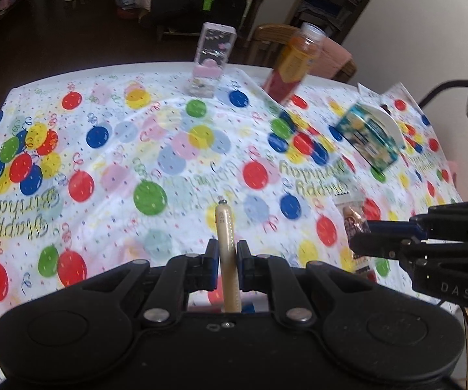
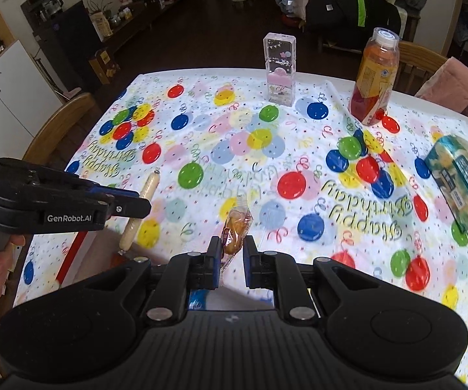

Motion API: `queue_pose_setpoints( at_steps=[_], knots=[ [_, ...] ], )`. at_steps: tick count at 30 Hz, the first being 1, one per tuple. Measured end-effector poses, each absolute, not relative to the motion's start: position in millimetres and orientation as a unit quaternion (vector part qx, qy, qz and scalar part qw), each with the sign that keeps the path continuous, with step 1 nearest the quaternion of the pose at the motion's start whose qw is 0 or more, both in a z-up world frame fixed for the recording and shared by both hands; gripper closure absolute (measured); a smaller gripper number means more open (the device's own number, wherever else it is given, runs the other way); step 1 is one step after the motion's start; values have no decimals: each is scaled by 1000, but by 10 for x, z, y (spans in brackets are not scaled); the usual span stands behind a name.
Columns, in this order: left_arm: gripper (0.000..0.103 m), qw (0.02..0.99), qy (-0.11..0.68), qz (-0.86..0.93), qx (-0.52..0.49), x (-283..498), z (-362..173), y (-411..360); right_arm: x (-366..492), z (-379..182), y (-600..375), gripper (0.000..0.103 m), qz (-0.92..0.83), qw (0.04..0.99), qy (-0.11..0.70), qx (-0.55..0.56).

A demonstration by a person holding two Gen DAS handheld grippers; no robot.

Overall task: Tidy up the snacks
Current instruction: 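Carry the stick snack with the left tool while the right tool carries the wrapped candy to the box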

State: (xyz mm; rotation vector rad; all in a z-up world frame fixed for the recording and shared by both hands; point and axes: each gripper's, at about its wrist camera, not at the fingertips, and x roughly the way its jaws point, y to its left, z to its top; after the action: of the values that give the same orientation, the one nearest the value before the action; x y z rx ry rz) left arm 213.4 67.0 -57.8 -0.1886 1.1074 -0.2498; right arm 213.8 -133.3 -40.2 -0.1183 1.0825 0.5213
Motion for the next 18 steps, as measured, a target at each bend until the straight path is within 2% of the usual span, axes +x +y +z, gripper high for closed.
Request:
queue_pose_setpoints(
  at_steps=[18],
  knots=[
    [94, 824, 534, -181, -62, 1382, -658, 481, 1343, -547, -1571, 90, 215, 826, 520, -28]
  ],
)
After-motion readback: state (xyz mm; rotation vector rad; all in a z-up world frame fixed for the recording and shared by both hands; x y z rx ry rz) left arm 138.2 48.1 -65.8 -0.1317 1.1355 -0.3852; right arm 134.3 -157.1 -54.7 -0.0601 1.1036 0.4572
